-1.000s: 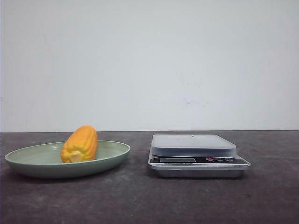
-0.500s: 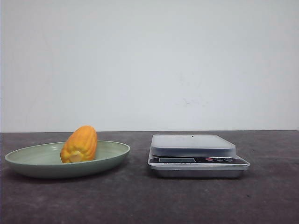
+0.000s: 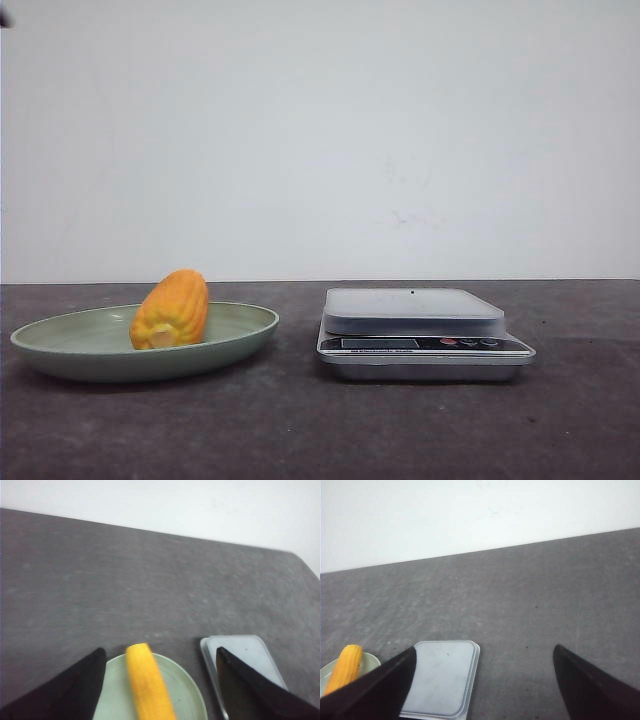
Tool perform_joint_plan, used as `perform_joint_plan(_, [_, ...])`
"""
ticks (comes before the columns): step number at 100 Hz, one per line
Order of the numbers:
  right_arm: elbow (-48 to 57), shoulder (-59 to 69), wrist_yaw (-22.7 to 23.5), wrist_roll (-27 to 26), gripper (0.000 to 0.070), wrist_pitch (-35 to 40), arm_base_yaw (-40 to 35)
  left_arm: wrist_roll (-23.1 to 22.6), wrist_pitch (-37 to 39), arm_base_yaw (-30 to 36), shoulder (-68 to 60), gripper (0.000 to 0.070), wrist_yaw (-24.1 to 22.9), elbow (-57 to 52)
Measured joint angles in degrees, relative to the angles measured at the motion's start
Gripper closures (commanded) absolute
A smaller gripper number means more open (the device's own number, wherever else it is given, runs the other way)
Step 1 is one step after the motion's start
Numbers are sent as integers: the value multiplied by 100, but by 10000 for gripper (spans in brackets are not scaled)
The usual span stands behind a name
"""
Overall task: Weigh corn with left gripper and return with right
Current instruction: 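Lower the left gripper onto the yellow corn cob and close it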
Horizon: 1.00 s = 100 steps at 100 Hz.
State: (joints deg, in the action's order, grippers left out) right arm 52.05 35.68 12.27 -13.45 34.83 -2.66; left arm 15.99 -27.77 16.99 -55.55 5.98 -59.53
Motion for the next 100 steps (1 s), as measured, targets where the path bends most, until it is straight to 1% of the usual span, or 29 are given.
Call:
perform_joint_plan(12, [195,332,0,111,104,291,-26,-13,55,326,-957,309,-72,-203])
perform_joint_plan(20, [195,514,-2,151,70,479,-35,-15,107,538,-1563,308,-282,-203])
perform_joint_plan(30, [195,640,-13,221,69,581,-37,-17,236,752,-2234,308,-382,-203])
perform_joint_plan(49, [195,629,-26,302,69,588,-42,-2,407,957,-3279,308,-472,-203])
perform_joint_plan(60, [195,632,-26,319,69,588,-42,57,396,1032,-3652,308,-481,-203])
perform_joint_plan(79, [195,629,-26,321,69,590,-42,136,273,1115,-3869,308,-750,-203])
perform_joint_plan(87, [195,629,-26,321,69,590,-42,138,240,1128,-3919,313,-769,-203])
perform_joint_plan(90, [195,632,-26,321,69,590,-42,138,238,1128,-3923,329,-769,-203])
perform_joint_plan(92, [195,629,-26,321,69,590,-42,138,238,1128,-3921,359,-769,-203])
perform_joint_plan(96, [195,629,-26,321,69,592,-42,138,238,1128,-3921,447,-774,-203])
perform_joint_plan(100, [195,629,-26,323,69,590,-42,138,236,1128,-3921,550,-769,-203])
